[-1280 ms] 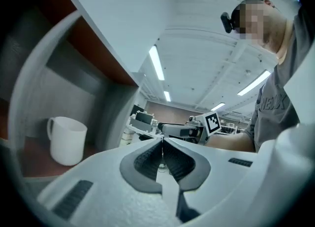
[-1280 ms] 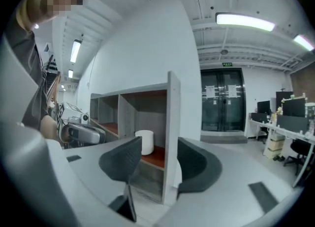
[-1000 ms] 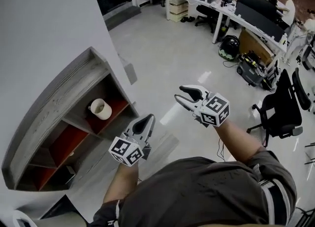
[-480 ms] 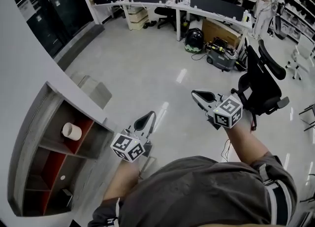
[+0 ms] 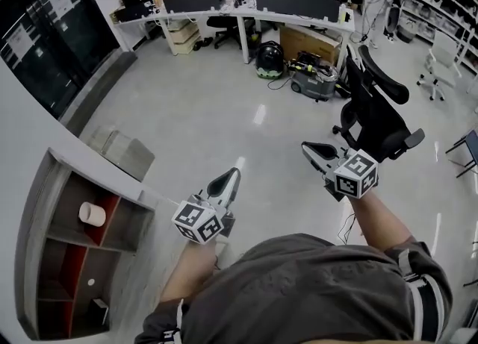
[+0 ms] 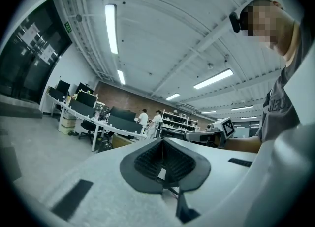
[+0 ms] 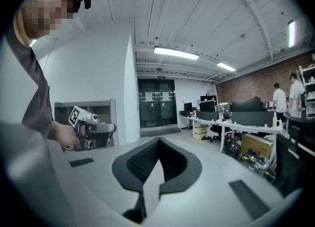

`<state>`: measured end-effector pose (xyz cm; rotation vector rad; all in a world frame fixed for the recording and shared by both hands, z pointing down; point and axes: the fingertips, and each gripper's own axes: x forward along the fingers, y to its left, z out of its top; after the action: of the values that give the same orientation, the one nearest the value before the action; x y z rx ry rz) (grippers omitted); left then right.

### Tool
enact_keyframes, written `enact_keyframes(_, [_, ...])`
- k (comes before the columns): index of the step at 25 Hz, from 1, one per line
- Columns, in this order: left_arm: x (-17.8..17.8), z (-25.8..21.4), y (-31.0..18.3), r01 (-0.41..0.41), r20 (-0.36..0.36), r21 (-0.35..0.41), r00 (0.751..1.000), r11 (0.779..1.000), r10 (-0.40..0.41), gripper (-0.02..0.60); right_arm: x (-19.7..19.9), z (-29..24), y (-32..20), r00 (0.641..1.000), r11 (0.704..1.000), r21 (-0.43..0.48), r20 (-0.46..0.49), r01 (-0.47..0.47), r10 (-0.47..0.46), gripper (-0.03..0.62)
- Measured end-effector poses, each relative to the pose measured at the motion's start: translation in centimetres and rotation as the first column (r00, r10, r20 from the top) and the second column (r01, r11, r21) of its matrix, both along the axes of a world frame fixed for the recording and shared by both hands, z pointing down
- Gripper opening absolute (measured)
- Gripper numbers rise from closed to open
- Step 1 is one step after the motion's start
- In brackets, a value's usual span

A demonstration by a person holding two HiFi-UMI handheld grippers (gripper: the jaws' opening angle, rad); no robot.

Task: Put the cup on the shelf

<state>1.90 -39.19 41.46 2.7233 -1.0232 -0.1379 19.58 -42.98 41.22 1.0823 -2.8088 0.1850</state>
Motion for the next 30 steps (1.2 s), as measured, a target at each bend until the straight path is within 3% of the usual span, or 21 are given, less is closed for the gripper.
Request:
enact_keyframes(5, [1.3, -0.2, -0.3, -0.022, 0.011, 0.01, 1.0, 1.0, 0.022, 0.005, 1.5, -0.1, -0.1, 1.0, 1.0, 0.006, 0.01, -0.024, 0.024, -0.011])
enact_keyframes(30, [0.4, -0.4, -0.8, -0.026, 0.003, 0.018, 1.0, 1.0, 0.026, 0.005, 0.0, -0.2, -0.7, 1.0, 1.0, 0.021, -0.029, -0.006, 0.007, -0.011])
